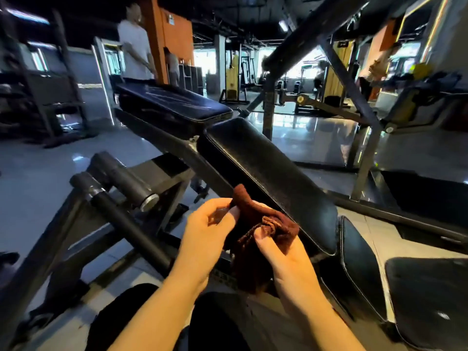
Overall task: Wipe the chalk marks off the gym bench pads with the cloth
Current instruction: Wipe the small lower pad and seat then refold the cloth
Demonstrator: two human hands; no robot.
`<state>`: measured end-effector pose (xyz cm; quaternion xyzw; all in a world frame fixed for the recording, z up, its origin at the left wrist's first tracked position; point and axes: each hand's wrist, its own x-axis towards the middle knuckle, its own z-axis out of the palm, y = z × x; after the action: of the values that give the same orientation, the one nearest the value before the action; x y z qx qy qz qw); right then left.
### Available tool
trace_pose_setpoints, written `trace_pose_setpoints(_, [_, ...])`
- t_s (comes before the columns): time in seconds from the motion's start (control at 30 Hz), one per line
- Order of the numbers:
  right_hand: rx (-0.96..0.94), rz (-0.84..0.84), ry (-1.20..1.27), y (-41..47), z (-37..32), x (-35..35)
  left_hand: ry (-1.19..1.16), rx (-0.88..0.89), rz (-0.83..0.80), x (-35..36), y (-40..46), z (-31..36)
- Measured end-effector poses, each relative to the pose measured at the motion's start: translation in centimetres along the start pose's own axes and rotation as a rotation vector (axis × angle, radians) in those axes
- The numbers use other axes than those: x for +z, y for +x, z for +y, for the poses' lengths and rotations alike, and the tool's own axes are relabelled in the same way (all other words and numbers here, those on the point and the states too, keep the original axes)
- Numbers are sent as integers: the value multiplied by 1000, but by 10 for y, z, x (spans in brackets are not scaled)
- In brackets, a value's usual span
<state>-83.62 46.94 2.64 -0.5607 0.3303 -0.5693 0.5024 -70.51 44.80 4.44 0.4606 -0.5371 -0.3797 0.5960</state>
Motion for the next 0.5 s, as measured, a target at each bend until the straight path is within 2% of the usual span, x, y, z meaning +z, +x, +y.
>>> trace_pose_setpoints(0.1, [29, -103, 88, 3, -4, 26, 57, 86, 132, -26, -1, 10])
trace_pose_setpoints(0.2, [103, -246, 279, 3, -8, 46, 104, 146, 190, -46, -5, 27])
trace_pose_setpoints(0.3, [233, -264, 519, 1, -19, 59, 182, 206, 249, -59, -6, 37])
trace_pose_setpoints(0.4, [322, -272, 581, -1, -31, 61, 384, 326, 301, -65, -6, 40])
trace_pose_setpoints(0.5, [239, -234, 485, 1, -37, 61, 451, 312, 228, -67, -6, 41])
